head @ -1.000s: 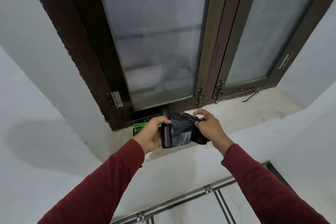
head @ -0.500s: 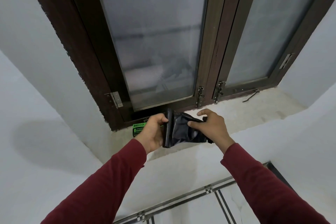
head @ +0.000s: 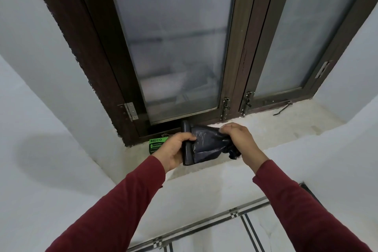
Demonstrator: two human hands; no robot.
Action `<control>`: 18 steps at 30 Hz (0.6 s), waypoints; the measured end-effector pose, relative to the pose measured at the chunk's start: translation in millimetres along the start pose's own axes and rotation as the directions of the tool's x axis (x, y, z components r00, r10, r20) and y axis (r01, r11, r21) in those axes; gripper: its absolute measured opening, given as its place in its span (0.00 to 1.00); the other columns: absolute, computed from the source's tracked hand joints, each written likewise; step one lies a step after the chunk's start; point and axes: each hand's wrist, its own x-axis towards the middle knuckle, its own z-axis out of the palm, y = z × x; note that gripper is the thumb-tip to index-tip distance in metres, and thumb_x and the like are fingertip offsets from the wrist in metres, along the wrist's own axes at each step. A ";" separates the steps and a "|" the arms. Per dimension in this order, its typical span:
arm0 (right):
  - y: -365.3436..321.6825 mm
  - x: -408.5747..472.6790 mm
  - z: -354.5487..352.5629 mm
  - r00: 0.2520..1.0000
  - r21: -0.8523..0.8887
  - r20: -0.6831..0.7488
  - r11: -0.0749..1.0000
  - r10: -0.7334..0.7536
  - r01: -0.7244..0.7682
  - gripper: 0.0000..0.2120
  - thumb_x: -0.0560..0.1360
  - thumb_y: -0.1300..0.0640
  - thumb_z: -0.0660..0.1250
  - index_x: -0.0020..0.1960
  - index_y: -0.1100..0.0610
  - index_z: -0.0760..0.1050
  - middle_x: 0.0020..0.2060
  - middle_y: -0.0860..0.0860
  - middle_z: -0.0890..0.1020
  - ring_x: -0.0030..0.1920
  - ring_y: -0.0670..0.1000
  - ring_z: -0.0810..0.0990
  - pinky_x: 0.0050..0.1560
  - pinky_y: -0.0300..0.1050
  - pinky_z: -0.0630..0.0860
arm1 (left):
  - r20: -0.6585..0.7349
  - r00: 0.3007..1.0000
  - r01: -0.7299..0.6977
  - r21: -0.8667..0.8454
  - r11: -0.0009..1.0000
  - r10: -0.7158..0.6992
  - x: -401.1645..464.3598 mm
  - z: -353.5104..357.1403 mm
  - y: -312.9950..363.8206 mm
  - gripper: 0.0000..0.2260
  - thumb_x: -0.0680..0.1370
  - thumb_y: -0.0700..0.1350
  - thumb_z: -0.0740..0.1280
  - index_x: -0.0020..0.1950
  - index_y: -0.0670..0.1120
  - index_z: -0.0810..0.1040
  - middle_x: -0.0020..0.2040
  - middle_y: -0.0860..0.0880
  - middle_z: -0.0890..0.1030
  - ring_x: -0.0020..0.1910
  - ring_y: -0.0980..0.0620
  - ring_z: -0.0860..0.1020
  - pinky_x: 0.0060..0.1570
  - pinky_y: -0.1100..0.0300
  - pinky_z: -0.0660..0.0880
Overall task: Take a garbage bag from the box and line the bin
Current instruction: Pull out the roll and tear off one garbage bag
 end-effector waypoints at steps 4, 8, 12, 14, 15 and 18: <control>5.8 -0.3 -3.3 0.988 -0.308 -0.055 0.944 -0.144 0.120 0.27 0.59 0.36 0.82 0.51 0.47 0.80 0.44 0.44 0.82 0.45 0.46 0.82 0.46 0.44 0.79 | 0.004 1.000 -0.006 -0.014 1.000 0.006 0.9 -1.0 0.0 0.19 0.71 0.41 0.67 0.62 0.42 0.81 0.55 0.39 0.85 0.53 0.38 0.83 0.56 0.45 0.81; 7.5 1.9 -4.1 0.981 -0.341 -0.068 0.929 -0.181 0.147 0.17 0.65 0.46 0.81 0.37 0.58 0.81 0.30 0.48 0.81 0.33 0.49 0.79 0.33 0.41 0.72 | -0.001 1.000 0.000 0.005 1.000 0.000 -0.1 -4.0 0.1 0.23 0.68 0.44 0.68 0.63 0.42 0.81 0.55 0.39 0.85 0.52 0.39 0.82 0.53 0.47 0.81; 7.3 2.4 -3.2 0.989 -0.216 -0.069 0.970 -0.132 0.115 0.10 0.70 0.57 0.77 0.37 0.53 0.77 0.33 0.51 0.82 0.34 0.52 0.80 0.34 0.40 0.73 | -0.005 0.999 -0.035 0.027 0.999 0.035 -1.7 -2.7 -0.3 0.18 0.75 0.39 0.69 0.65 0.40 0.80 0.57 0.39 0.85 0.51 0.40 0.83 0.49 0.50 0.82; 8.5 5.5 -4.4 0.996 -0.128 -0.036 0.989 -0.080 0.075 0.09 0.72 0.61 0.76 0.44 0.51 0.76 0.41 0.55 0.86 0.38 0.56 0.83 0.28 0.39 0.72 | -0.005 0.999 -0.039 0.021 0.999 0.039 -0.9 -1.8 -1.1 0.17 0.75 0.38 0.68 0.63 0.39 0.81 0.52 0.39 0.86 0.48 0.41 0.84 0.48 0.51 0.82; 9.3 6.2 -4.8 0.998 -0.087 -0.002 0.994 -0.060 0.059 0.11 0.72 0.62 0.75 0.47 0.50 0.76 0.44 0.58 0.86 0.37 0.58 0.84 0.23 0.37 0.71 | -0.012 0.999 -0.041 0.014 0.999 0.041 -1.2 -2.3 -1.2 0.14 0.74 0.38 0.68 0.60 0.40 0.82 0.50 0.40 0.86 0.46 0.41 0.84 0.47 0.51 0.81; 9.9 5.7 -7.4 0.992 -0.053 0.078 0.994 -0.095 0.099 0.17 0.75 0.64 0.72 0.54 0.43 0.77 0.49 0.60 0.85 0.39 0.57 0.84 0.26 0.37 0.74 | -0.032 0.998 -0.052 -0.031 0.998 0.051 -0.8 -4.6 -1.7 0.11 0.73 0.38 0.65 0.54 0.41 0.82 0.46 0.41 0.85 0.42 0.43 0.83 0.45 0.53 0.81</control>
